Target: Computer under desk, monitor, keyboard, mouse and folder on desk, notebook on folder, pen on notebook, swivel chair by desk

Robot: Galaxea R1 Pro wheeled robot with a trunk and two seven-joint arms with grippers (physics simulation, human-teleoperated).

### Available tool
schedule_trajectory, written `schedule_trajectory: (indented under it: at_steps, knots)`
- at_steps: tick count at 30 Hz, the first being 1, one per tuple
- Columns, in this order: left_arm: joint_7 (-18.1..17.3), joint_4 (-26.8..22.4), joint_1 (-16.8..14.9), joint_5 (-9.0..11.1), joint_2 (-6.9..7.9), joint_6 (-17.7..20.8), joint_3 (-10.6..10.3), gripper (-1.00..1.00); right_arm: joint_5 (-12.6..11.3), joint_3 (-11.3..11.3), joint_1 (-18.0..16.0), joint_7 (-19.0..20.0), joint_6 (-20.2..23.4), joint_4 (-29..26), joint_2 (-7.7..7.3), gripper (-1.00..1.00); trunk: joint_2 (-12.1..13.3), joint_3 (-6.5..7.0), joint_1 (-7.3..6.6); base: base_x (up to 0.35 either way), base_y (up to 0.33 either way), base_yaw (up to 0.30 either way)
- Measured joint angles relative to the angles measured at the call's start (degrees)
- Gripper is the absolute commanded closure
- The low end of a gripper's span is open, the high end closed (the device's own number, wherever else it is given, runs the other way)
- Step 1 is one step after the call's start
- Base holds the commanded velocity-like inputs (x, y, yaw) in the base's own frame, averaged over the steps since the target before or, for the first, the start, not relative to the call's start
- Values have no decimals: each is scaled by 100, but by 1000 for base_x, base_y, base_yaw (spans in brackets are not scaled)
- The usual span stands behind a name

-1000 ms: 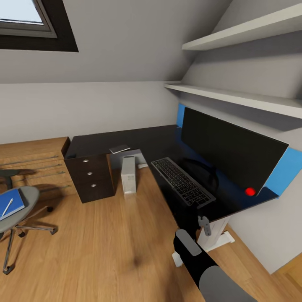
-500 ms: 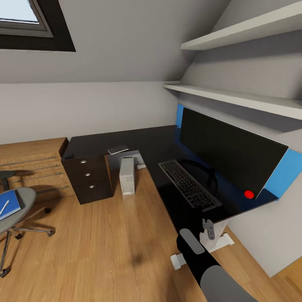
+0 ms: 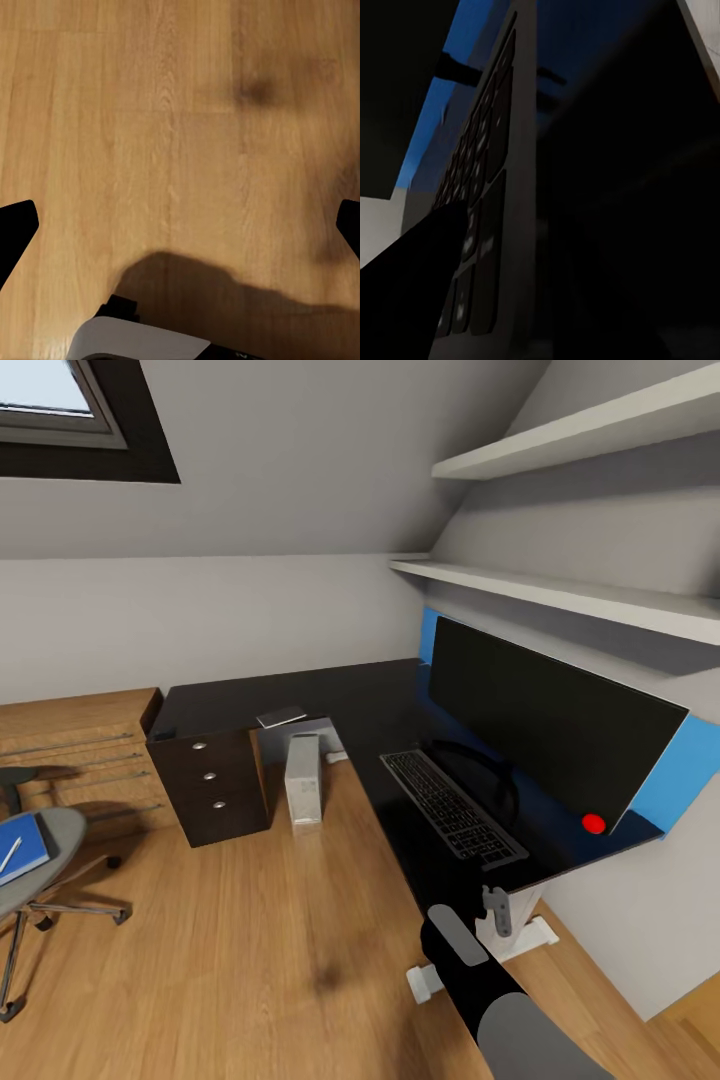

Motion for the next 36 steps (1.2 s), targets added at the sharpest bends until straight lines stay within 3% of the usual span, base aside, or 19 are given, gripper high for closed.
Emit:
schedule_trajectory:
  at_steps: [15,36]
  knots:
    - [-1,9,0,8,-16,6,-13,-100,-29,2,0,-63,5,1,0,100,0,0,-2,243,45,0]
    - [-3,18,0,9,-16,11,-13,-100,-7,3,0,-84,7,-8,0,100,0,0,0,72,0,0]
